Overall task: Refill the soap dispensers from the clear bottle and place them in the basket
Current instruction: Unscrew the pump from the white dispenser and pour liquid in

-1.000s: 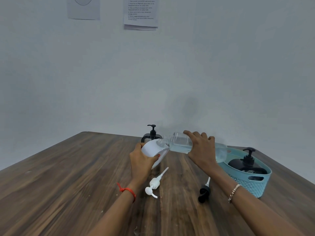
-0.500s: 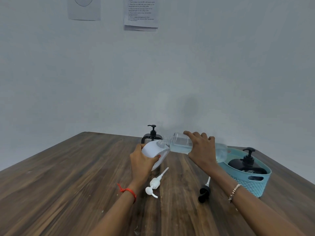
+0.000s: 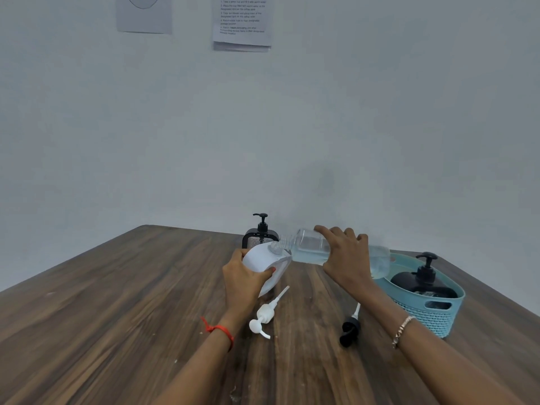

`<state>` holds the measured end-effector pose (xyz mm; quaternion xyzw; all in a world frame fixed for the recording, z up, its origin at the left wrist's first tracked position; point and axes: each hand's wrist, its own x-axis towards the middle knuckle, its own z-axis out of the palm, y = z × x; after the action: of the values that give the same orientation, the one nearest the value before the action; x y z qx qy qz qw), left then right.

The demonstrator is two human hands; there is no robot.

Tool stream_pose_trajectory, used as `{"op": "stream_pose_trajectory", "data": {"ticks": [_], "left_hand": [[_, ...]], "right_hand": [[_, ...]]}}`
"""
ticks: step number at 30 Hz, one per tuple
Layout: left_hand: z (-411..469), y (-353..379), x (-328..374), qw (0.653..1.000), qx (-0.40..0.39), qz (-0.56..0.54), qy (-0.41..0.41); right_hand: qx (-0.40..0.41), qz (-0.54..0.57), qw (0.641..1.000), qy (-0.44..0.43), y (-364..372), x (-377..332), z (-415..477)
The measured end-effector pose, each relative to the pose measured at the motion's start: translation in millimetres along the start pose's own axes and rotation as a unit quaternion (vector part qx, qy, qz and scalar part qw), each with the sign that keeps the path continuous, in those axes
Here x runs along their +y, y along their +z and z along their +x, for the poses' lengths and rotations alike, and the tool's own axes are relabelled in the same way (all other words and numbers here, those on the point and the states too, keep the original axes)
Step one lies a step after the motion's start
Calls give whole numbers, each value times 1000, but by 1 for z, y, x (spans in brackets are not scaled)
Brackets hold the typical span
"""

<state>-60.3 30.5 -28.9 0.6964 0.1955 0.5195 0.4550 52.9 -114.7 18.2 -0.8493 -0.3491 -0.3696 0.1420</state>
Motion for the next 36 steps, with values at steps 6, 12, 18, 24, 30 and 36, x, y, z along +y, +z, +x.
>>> {"op": "stream_pose_trajectory", "data": {"ticks": [6,12,18,24,30,36], "left_hand": [[0,-3,-1,1000,-2,1,0],[-1,-6,-1,1000,-7,-5,-7],[0,-8,-3,1000,-6,5,-16],[-1,-9,-5,1000,-5,18,-22],[-1,-8,-9,1000,-6,14,-25],[-1,-9,-7,999,-4,20,-31]], "right_hand": [[-1,-5,1000,-2,0,-2,0],[0,-3,1000,-8,-1,-4,0],[-7,4,1000,-13,-3,-6,1],[-35,-9,999,-9,-6,-9,1],[-10,-16,1000,-18,1,-6,1],[-2,-17,1000,-18,1,-6,3]]}}
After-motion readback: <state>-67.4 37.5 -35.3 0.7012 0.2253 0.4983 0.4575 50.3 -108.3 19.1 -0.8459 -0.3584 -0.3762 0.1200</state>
